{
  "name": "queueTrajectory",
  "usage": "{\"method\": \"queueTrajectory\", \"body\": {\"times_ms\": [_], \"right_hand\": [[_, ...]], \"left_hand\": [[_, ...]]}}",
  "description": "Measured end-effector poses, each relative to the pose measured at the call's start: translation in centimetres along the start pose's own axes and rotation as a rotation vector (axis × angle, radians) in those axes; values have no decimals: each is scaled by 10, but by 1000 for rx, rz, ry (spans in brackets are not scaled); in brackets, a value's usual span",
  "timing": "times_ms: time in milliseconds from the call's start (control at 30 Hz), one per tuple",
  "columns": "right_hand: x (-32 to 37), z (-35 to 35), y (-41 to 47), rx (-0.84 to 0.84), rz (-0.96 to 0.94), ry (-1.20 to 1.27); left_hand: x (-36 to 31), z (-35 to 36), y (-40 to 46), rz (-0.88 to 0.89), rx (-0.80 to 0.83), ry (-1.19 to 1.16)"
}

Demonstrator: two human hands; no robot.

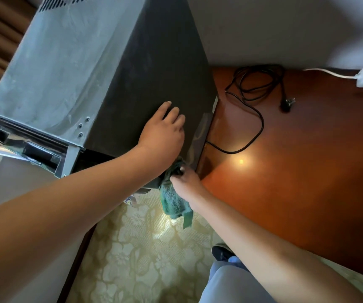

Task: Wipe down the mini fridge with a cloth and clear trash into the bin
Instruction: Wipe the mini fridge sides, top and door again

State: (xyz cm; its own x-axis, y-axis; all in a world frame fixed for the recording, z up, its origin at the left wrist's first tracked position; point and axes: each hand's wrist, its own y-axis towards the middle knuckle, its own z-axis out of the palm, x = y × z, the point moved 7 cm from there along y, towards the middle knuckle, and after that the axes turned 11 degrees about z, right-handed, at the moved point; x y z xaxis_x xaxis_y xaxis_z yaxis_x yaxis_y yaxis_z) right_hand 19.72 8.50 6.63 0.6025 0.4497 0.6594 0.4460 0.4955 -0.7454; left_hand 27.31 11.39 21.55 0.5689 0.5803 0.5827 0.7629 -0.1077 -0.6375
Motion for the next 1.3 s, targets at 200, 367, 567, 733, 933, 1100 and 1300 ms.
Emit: {"method": "queueTrajectory", "body": {"times_ms": [200, 367, 567, 733, 933, 1100, 1300], "right_hand": [[3, -27, 33, -134, -63, -95], [-45, 1, 32, 55, 177, -97], [-3, -22, 39, -122, -111, 17], [-61, -3, 42, 32, 193, -20], [-59, 10, 31, 17, 125, 86], [-68, -12, 26, -82, 22, 82], [-40, -5, 46, -156, -210, -20]], "left_hand": [[-11, 4, 10, 22, 0, -13], [-17, 7, 16, 35, 31, -6], [-15, 4, 26, 26, 2, -13], [-22, 12, 26, 56, 28, 1], [-22, 15, 19, 43, 20, -9], [-18, 20, 14, 31, 3, -24], [-29, 24, 22, 32, -12, -7]]}}
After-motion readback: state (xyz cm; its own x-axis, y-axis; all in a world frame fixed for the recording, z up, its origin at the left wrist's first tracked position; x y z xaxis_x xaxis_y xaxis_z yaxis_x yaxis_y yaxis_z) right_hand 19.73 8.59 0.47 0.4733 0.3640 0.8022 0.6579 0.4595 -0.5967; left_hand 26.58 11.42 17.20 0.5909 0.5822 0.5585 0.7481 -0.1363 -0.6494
